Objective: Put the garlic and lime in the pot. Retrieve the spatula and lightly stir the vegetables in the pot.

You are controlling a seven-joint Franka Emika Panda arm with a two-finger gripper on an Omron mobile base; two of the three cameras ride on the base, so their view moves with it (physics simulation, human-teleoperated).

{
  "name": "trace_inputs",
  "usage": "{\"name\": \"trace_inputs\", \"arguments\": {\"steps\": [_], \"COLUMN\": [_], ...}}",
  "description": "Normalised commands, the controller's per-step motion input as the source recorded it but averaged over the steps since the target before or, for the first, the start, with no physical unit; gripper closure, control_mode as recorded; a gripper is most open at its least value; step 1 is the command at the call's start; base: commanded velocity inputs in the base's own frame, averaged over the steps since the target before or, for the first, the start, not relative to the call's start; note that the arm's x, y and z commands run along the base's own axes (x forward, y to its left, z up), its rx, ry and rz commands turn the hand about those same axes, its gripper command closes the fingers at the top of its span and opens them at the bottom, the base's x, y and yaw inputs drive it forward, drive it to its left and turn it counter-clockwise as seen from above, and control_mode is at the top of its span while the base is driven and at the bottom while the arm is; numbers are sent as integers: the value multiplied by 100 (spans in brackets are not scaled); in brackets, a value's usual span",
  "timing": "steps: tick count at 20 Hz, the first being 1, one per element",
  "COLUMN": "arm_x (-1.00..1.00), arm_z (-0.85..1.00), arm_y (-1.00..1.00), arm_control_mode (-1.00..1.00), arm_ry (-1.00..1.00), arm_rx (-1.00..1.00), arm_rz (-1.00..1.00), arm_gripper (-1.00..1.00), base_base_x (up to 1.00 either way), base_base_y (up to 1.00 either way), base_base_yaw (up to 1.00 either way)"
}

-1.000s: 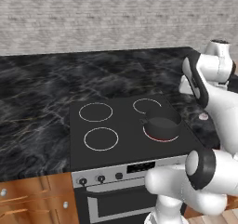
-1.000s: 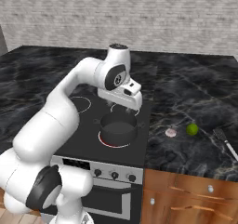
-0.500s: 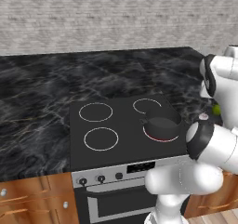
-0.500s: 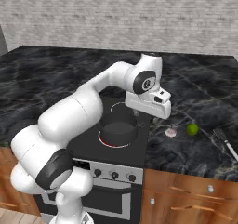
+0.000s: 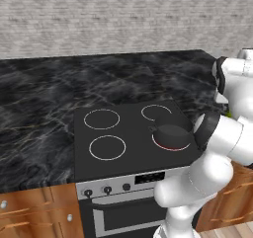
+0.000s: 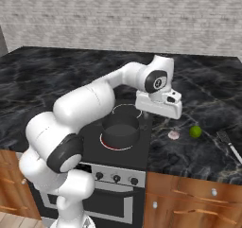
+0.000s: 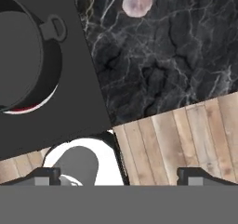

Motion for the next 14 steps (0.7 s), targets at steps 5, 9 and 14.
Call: {"name": "trace_inputs", "arguments": {"steps": [5, 9, 14], "arm_x": [56, 34, 29], "arm_z": [-20, -11, -3], "arm_y": [-1, -1, -16], "arm_control_mode": [-100, -100, -100], "arm_ry": [-12, -22, -4], "arm_rx": [0, 0, 0], "arm_rz": [10, 3, 2], "arm_gripper": [-100, -100, -100], "base_base_x": [0, 0, 0], "base_base_y": [0, 0, 0], "base_base_yaw": [0, 0, 0]}}
